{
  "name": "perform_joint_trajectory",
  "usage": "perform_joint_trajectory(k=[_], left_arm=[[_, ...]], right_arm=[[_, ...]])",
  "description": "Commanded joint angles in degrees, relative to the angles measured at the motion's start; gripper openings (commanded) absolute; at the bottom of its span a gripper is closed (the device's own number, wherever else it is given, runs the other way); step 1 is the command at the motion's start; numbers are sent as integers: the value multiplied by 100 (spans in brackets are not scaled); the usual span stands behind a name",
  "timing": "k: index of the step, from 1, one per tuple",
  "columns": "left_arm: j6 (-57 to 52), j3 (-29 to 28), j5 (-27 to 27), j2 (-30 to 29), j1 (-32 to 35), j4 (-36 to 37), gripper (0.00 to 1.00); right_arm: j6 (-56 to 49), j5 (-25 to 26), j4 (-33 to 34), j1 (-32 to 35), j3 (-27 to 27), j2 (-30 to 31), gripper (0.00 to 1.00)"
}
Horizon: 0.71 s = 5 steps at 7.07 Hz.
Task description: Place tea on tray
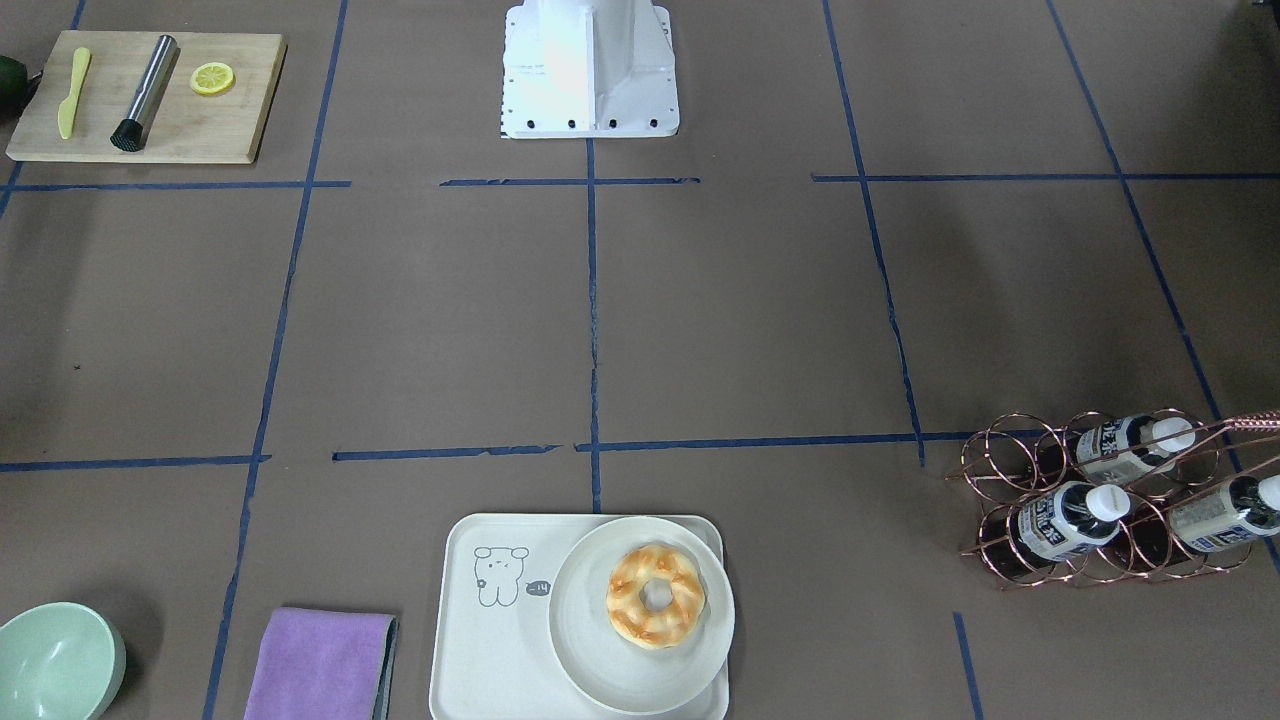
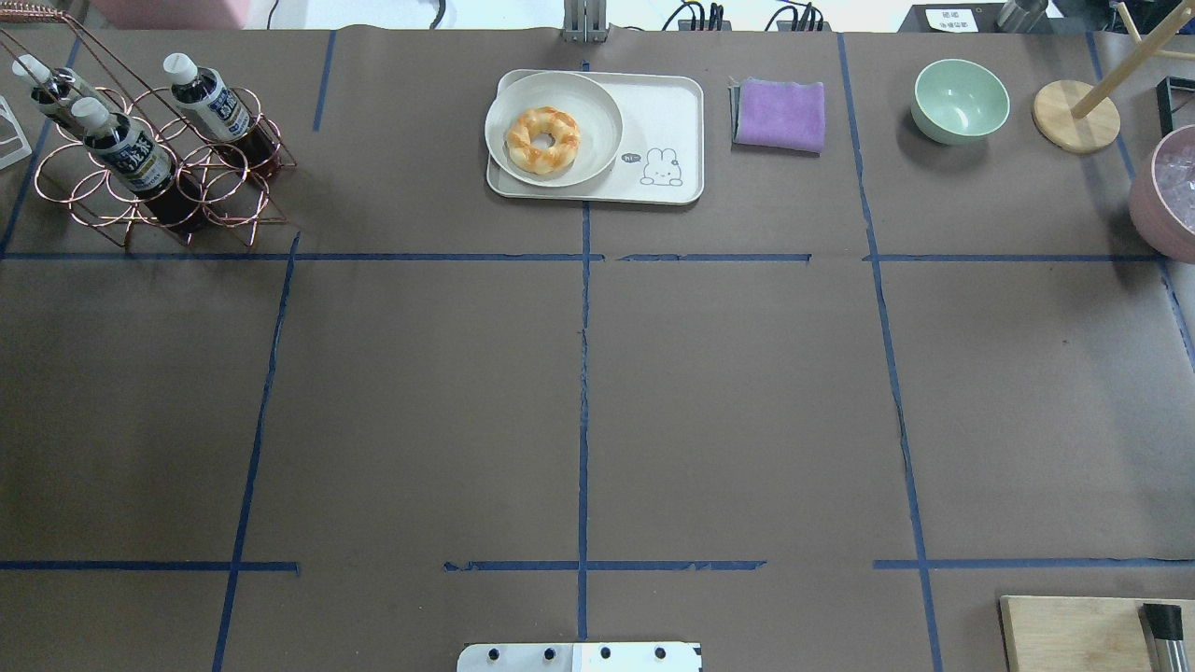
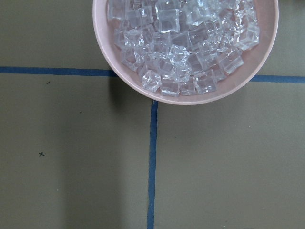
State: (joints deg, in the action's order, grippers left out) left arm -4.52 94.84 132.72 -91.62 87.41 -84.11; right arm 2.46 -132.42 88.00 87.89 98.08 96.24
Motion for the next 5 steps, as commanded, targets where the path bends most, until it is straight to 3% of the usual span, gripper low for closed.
perform_joint_trajectory(k=[1, 5], left_arm=[[4, -1, 35, 13, 4, 9, 100], [-14, 25, 0, -250, 4, -471, 100]], right_arm=[[0, 6, 7, 0, -8, 0, 100], [0, -3, 7, 0, -8, 8, 100]])
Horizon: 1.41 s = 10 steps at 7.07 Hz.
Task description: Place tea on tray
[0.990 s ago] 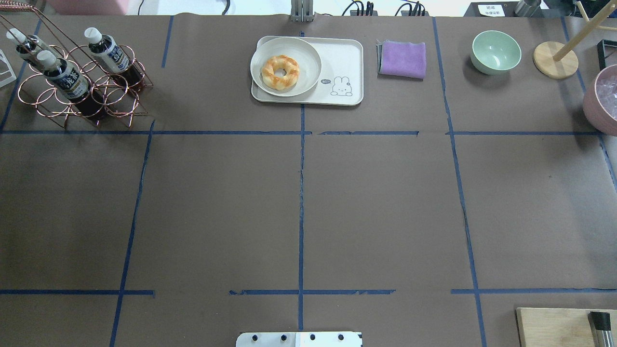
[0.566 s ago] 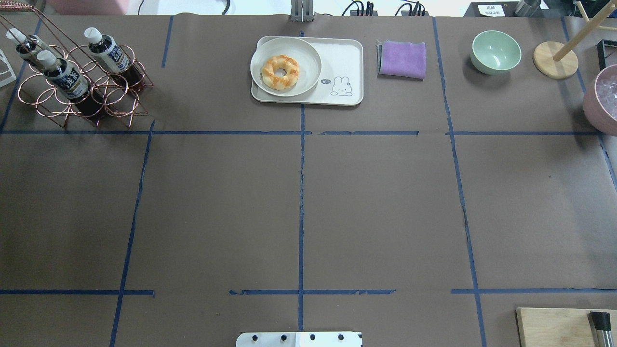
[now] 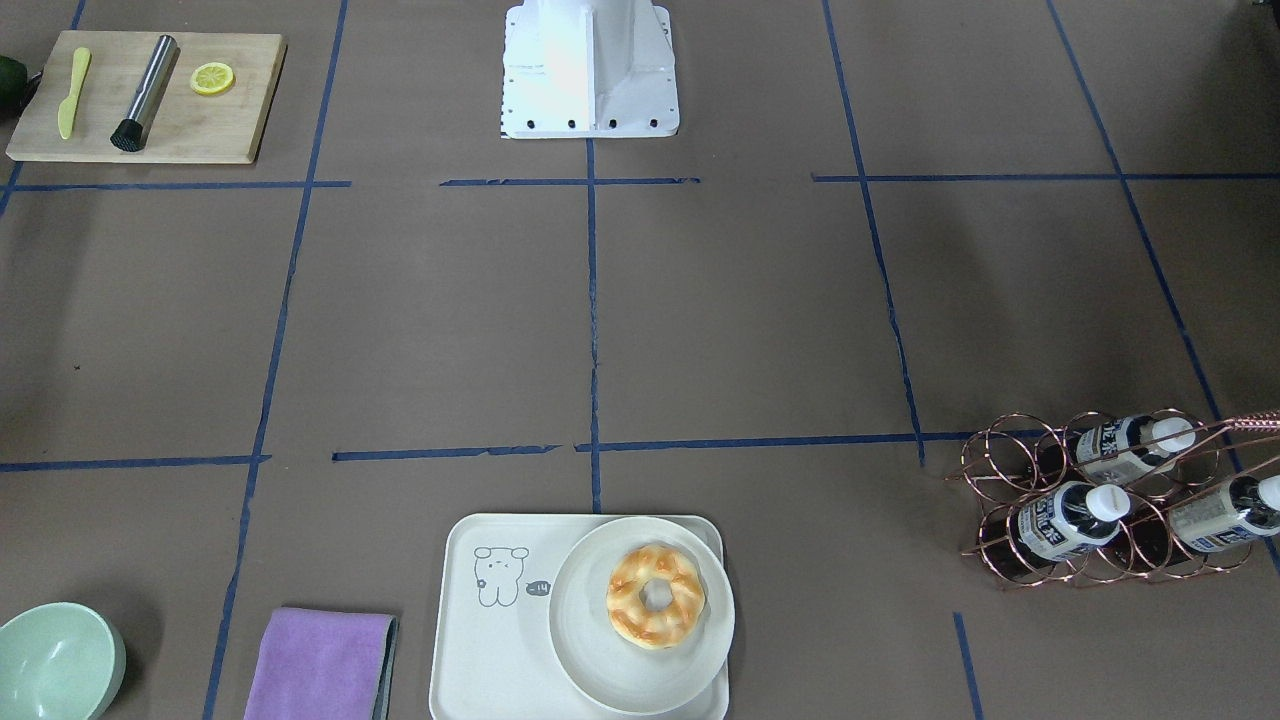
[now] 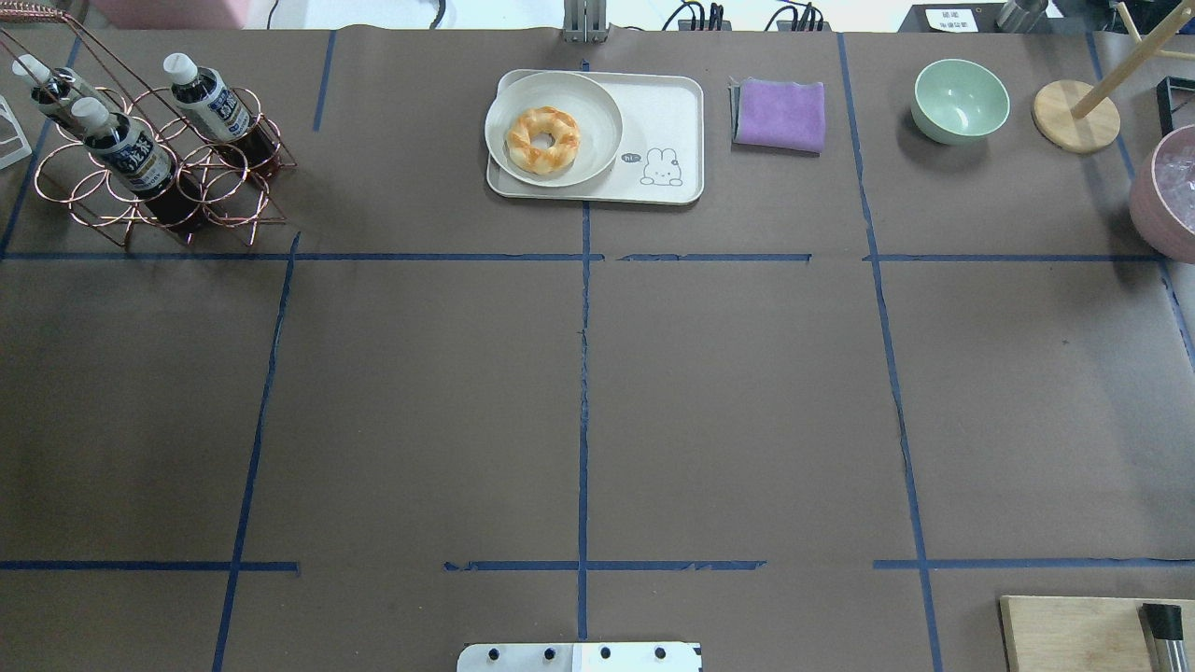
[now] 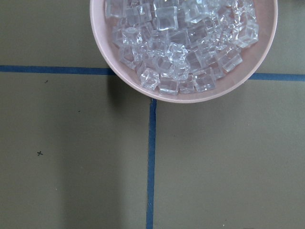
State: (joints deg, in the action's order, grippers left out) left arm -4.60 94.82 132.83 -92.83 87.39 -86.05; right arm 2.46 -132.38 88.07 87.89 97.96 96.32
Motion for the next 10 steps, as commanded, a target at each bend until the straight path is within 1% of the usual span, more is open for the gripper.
perform_joint_trajectory(k=[1, 2, 3, 4, 5, 6, 8, 9, 10], left_arm=[[12, -86, -28, -208, -11, -690, 100], [447, 18, -20, -322, 6, -772, 100], [982, 114, -11, -332, -2, -1034, 100], [1257, 124, -11, -341, -37, -1437, 100], [1269, 115, -28, -289, -133, -1946, 100], [1460, 133, -20, -305, -212, -2160, 100], [2292, 212, -37, -306, -598, -2861, 100], [2654, 221, -55, -332, -652, -3143, 100], [3110, 517, -594, -341, -914, -3207, 100]], right_arm=[[0, -7, 0, 0, 4, -8, 100], [9, -7, 0, 0, 4, -25, 100], [18, -16, 0, 0, 13, -26, 100], [18, -16, 0, 0, 13, -26, 100], [18, -16, 0, 0, 13, -26, 100], [18, -16, 0, 0, 4, -26, 100], [18, -16, 0, 0, 4, -26, 100], [18, -16, 0, 0, 13, -26, 100], [18, -16, 0, 0, 13, -26, 100]])
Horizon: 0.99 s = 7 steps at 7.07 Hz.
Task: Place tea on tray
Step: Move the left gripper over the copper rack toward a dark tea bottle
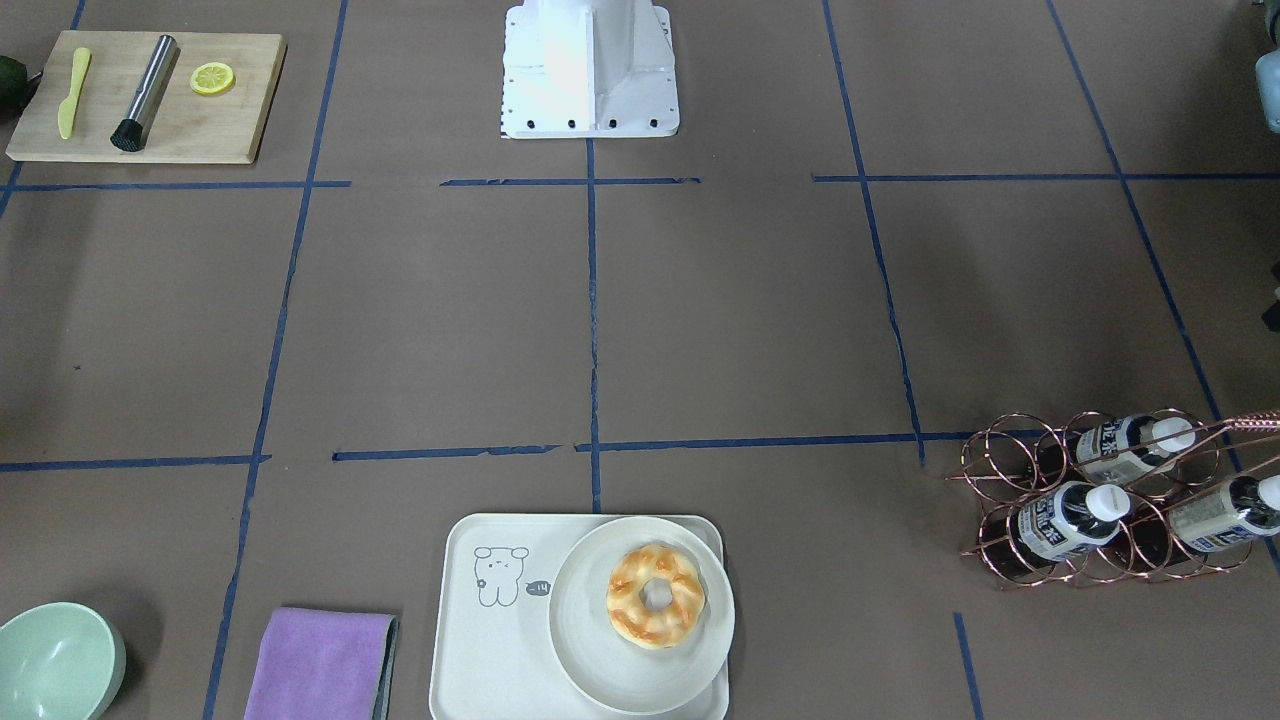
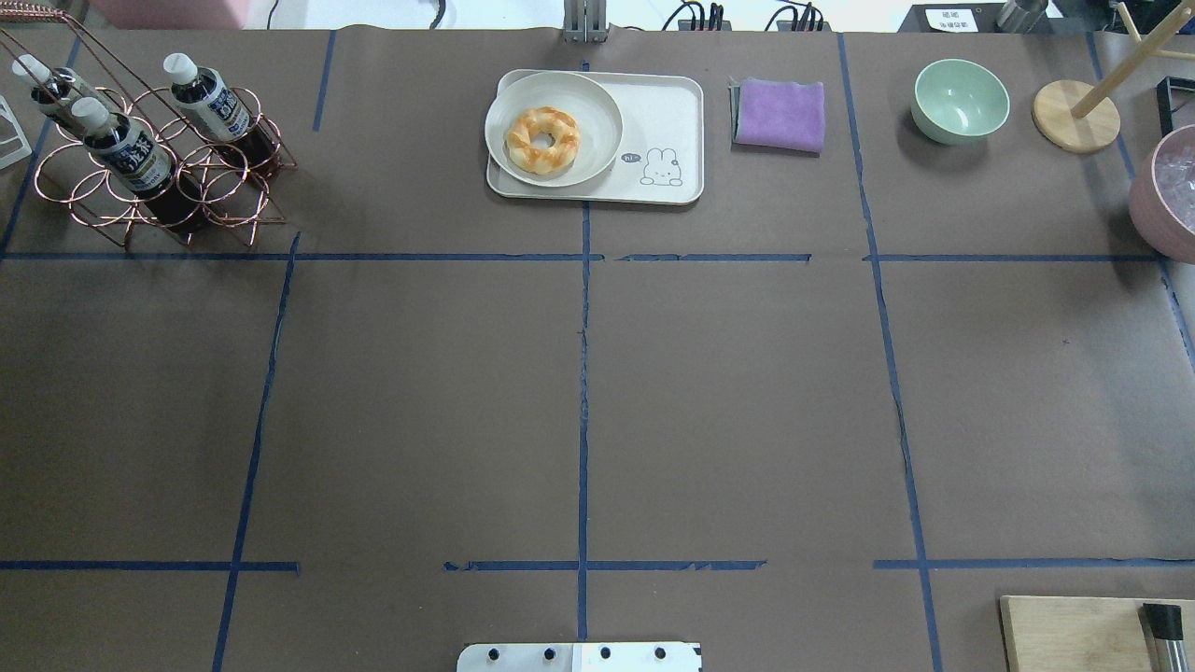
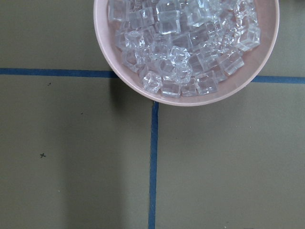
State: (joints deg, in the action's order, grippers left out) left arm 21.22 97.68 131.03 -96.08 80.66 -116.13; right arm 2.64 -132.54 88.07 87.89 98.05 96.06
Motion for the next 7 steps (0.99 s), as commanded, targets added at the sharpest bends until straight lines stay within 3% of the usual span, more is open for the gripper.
perform_joint_trajectory(k=[1, 3, 4, 7], left_arm=[[1037, 556, -1142, 19, -722, -217, 100], [1758, 516, -1883, 28, -1120, -924, 100], [2067, 385, -2584, 37, -1366, -1364, 100], [3087, -239, -3519, -103, -1647, -2387, 100]], right_arm=[[0, 0, 0, 0, 4, 0, 100], [0, -9, 0, 0, 4, 0, 100], [0, -9, 0, 0, 4, 0, 100], [0, -9, 0, 0, 12, 0, 100]])
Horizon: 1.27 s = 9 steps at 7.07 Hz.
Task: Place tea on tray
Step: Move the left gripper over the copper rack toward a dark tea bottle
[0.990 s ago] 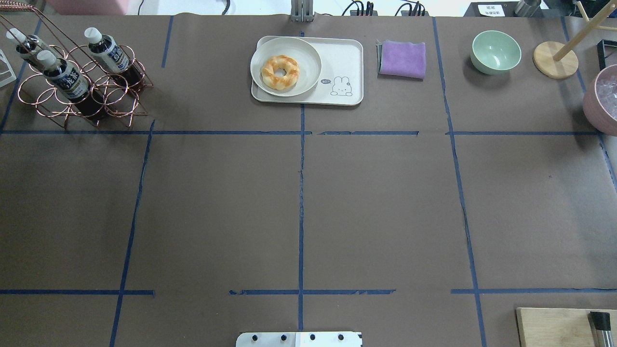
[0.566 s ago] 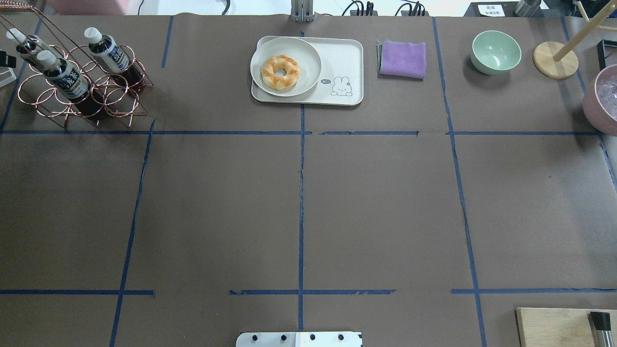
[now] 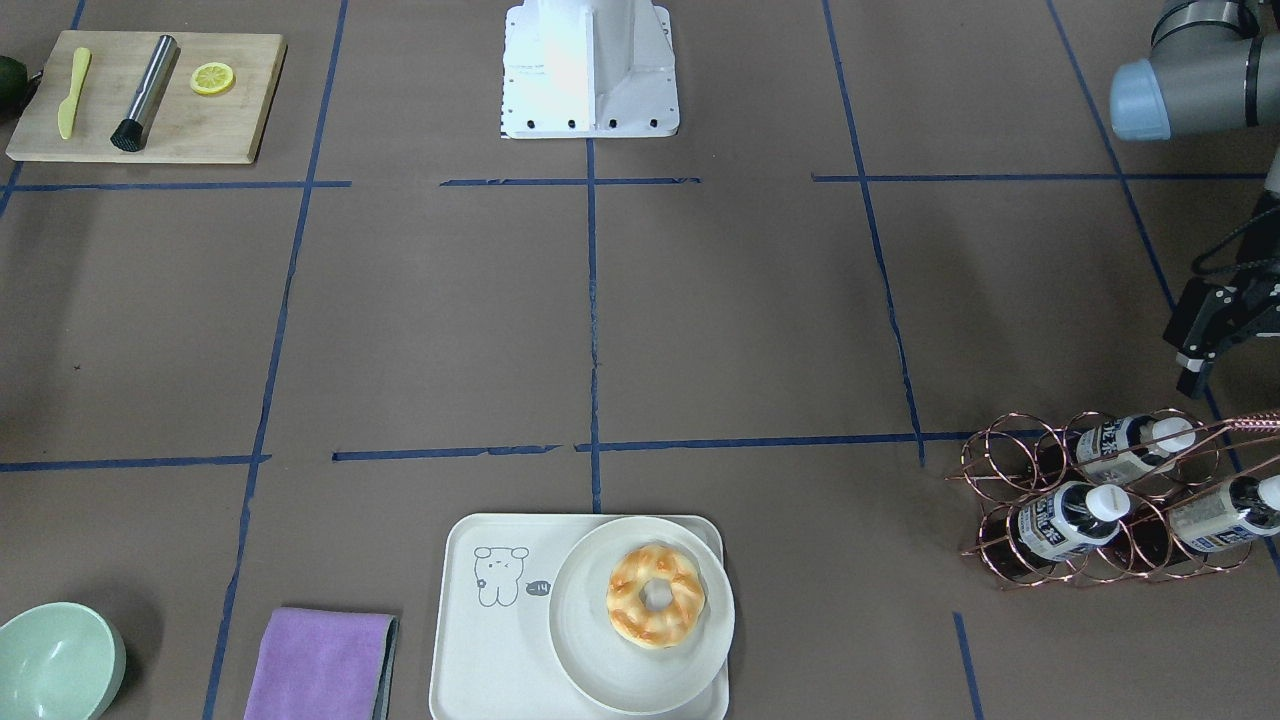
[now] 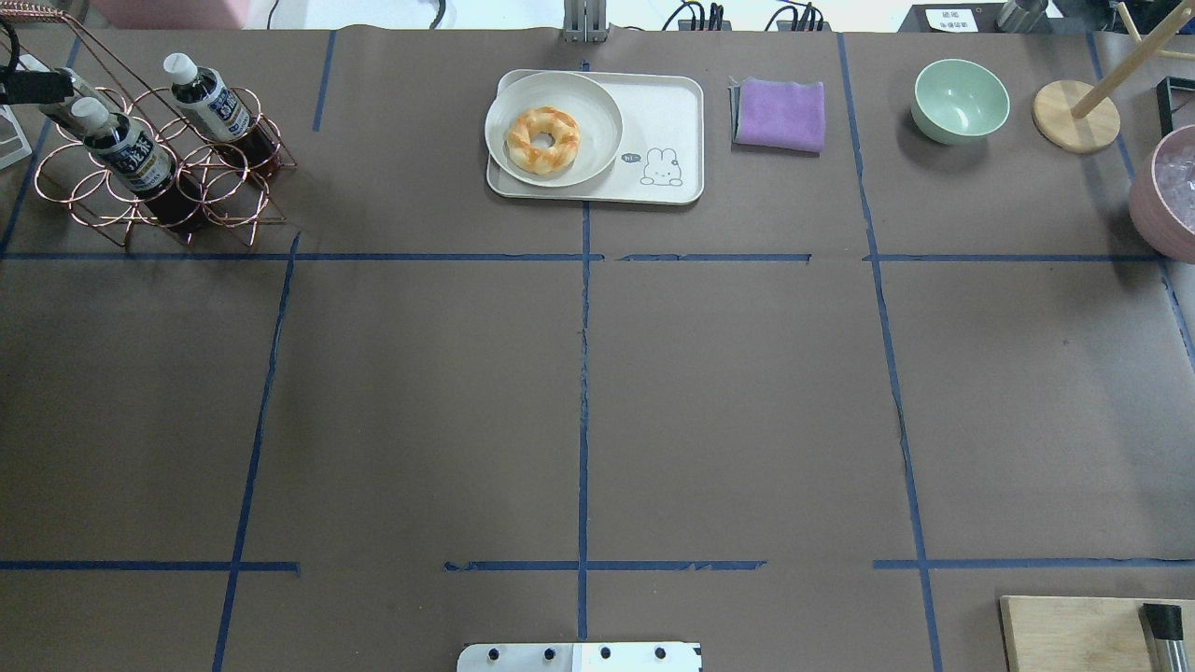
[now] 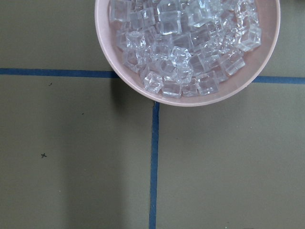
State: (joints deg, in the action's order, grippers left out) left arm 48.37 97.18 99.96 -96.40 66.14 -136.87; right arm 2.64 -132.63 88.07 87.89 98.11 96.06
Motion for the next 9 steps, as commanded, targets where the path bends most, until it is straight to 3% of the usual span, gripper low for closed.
perform_joint_trajectory(k=[1, 4, 9], left_arm=[[601, -199, -546, -80, -407, -314, 100], [718, -295, -923, -80, -856, -332, 100], [252, -296, -943, -45, -849, -341, 96]], right_arm=[[0, 0, 0, 0, 6, 9, 100], [0, 0, 0, 0, 6, 9, 100], [0, 0, 0, 0, 6, 9, 100]])
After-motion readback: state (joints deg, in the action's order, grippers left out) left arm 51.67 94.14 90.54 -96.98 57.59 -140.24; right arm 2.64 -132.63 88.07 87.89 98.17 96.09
